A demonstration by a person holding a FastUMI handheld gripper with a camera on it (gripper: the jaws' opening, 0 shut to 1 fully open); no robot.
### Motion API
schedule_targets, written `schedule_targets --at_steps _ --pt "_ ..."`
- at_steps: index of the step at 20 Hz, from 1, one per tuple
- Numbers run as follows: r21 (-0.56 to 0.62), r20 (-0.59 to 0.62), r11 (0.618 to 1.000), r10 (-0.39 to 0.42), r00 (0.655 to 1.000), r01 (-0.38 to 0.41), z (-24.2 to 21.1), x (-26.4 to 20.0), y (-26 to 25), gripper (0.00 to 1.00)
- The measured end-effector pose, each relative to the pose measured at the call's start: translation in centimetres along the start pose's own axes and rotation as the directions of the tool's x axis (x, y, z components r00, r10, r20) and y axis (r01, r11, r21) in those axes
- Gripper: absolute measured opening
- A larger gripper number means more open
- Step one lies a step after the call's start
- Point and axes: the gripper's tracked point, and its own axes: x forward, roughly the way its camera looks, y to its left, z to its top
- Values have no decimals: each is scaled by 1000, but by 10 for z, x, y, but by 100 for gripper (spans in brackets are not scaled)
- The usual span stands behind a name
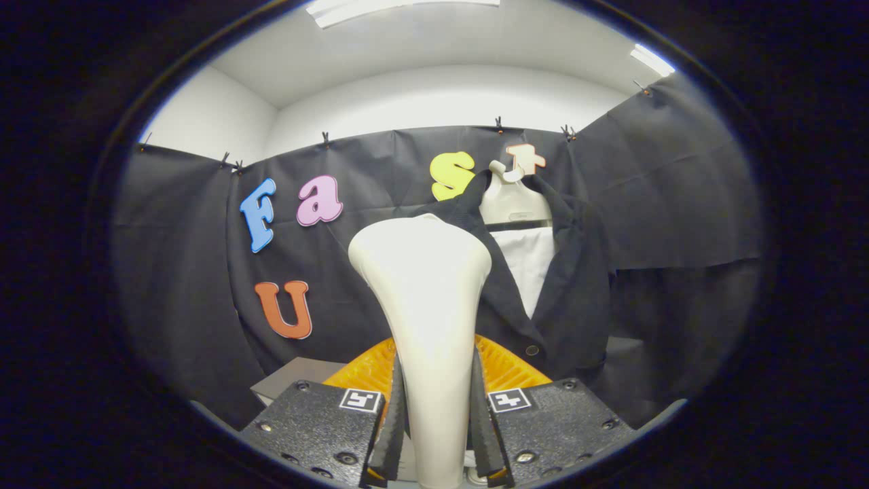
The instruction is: Iron the clothes twice with a garment steamer, once on the left side and once on the right side.
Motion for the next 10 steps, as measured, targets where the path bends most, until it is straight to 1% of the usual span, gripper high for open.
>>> schedule_targets --at_steps 2,6,10 --pt "-27 19 1000 -12 1000 13 13 15 -8 44" --pt "-44 24 999 -24 999 25 34 49 -19 44" --pt "-71 20 995 -66 998 68 49 84 -34 44"
